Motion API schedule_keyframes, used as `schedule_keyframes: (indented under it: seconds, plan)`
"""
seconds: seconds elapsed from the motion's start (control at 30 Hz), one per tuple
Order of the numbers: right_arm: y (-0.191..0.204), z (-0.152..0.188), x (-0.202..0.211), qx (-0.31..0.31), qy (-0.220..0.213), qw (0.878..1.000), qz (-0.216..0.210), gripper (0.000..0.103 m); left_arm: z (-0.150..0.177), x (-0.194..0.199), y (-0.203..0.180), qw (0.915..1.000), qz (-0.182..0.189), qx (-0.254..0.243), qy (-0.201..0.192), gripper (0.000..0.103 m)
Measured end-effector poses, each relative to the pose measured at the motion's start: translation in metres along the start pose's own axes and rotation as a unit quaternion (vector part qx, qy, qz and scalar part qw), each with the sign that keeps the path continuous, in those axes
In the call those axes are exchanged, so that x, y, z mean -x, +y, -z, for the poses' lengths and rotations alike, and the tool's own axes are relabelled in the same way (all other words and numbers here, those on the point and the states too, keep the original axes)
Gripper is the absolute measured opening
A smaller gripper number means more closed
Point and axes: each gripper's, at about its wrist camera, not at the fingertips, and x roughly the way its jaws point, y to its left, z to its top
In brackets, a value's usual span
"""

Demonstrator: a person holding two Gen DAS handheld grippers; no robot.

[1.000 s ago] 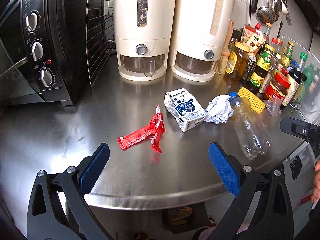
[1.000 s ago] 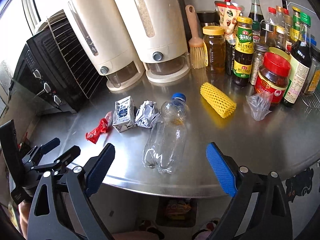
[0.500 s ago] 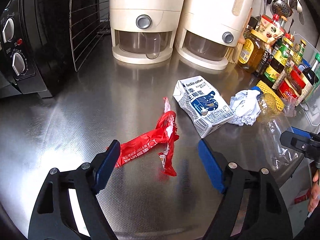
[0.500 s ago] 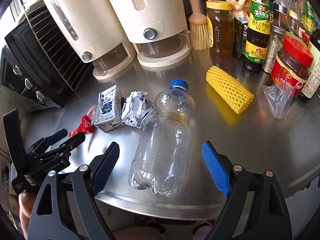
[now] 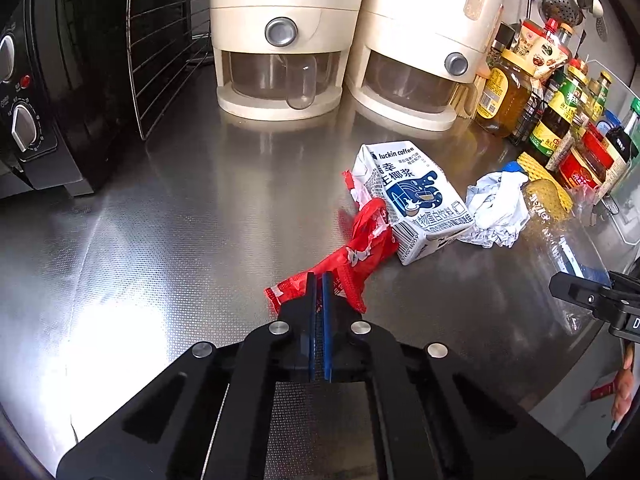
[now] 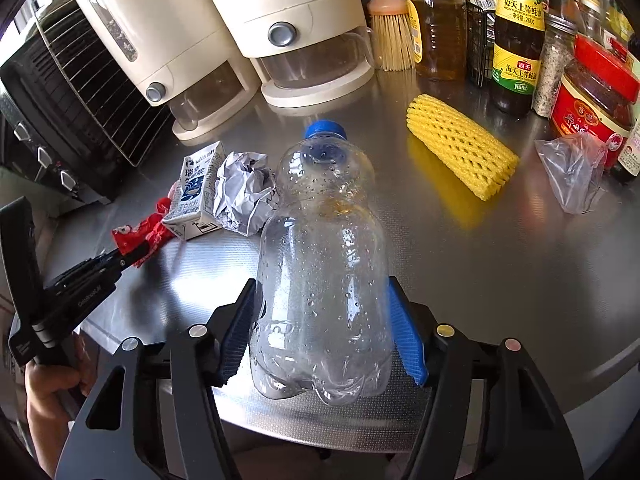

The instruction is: Collect trash

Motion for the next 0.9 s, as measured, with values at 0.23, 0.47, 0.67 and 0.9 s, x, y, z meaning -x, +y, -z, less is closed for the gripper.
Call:
schedule_keyframes:
  seconds: [0.23,0.47,0.67,0.9]
  plan:
    - [-0.011,0.005,0.009,-0.010,-0.017,1.000,0.006,0.063,0.006,0.011,-0.011,0.9998,-0.014,-0.014,-0.005,0.000]
    - [-0.015,0.011,0.039,-0.008,-0.036,0.999,0.006,0.063,0.015,0.044,-0.024,0.9992,-0.022,-0.022,-0.023,0.000]
    - [-0.006,0.024,0.080,0.003,-0.063,0.998,-0.004,0.063,0.027,0.085,-0.040,0.9981,-0.026,-0.032,-0.046,0.000]
    - [-0.002,0.040,0.118,0.010,-0.084,0.996,-0.015,0.063,0.031,0.115,-0.055,0.9966,-0.034,-0.041,-0.063,0.000]
